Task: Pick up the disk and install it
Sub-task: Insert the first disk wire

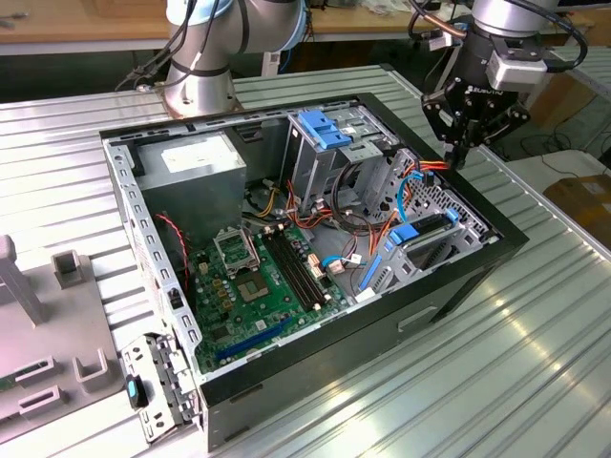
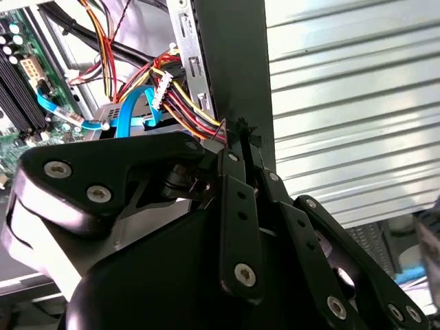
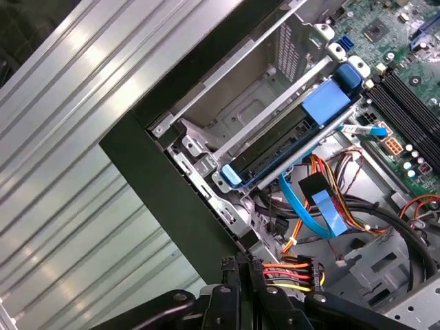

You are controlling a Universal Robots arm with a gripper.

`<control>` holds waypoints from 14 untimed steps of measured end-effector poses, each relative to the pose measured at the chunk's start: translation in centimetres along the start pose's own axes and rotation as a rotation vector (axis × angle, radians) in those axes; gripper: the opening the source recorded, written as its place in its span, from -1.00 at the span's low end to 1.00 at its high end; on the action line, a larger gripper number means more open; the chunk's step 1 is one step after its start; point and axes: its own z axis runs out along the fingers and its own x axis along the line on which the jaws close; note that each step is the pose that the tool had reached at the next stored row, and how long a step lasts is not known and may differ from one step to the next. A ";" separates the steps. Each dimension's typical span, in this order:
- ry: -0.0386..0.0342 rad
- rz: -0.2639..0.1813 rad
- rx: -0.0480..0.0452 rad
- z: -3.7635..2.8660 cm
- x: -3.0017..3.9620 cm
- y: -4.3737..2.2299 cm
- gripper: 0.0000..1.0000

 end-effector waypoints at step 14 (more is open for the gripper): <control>-0.0001 0.005 -0.0009 0.00 0.00 -0.01 -0.67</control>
